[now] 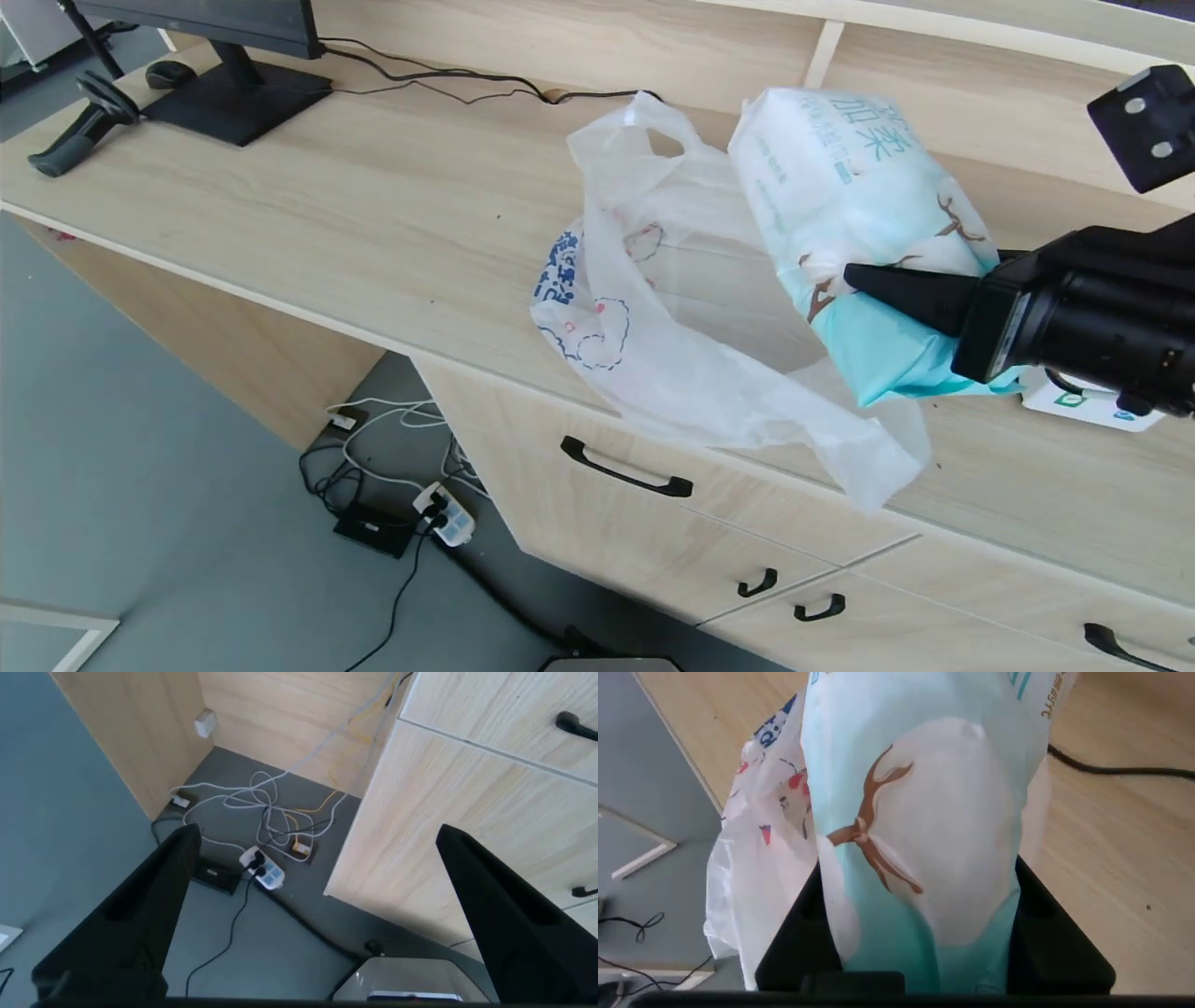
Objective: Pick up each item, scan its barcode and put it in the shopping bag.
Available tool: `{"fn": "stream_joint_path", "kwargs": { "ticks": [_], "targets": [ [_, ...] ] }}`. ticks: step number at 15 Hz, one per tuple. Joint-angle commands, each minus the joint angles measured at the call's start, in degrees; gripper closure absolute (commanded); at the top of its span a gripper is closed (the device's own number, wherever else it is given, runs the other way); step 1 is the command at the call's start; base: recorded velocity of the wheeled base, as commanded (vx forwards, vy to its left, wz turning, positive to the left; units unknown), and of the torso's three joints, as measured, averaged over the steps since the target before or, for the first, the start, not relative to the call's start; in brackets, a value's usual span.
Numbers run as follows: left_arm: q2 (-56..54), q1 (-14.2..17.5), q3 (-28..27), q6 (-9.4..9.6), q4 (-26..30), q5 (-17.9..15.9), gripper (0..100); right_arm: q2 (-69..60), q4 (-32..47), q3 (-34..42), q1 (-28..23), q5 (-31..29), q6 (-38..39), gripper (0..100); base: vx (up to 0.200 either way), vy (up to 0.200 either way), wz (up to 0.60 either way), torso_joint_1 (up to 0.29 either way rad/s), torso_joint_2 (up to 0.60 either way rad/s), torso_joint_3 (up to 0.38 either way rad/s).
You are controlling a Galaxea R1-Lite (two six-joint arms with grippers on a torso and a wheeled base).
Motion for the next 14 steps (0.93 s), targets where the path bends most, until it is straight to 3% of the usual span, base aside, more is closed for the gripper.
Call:
{"fn": "stream_joint_path", "kwargs": {
  "ticks": [1,4,8,11,14],
  "targets": [
    [0.06,0.01,0.0,0.0,-0.04,0.0,0,3.9,-0.31,-4.46,-0.02,-0.15,-0.33,100,0.0,0.0,0.0,0.0,0.0,0.0],
    [0.06,0.01,0.0,-0.09,-0.04,0.0,0,9.0,-3.21,-13.34,1.56,-0.06,-0.77,100,0.0,0.0,0.0,0.0,0.0,0.0],
    [0.06,0.01,0.0,0.08,-0.22,0.0,0,12.16,-7.08,-8.07,3.06,-0.15,0.02,100,0.0,0.0,0.0,0.0,0.0,0.0],
    [0.06,0.01,0.0,0.0,-0.4,0.0,0,16.2,-19.21,-4.64,2.53,-0.24,1.87,100,0.0,0.0,0.0,0.0,0.0,0.0],
    [0.06,0.01,0.0,0.26,-0.4,0.0,0,16.56,-20.53,-4.11,0.77,0.81,1.78,100,0.0,0.0,0.0,0.0,0.0,0.0]
  ]
}}
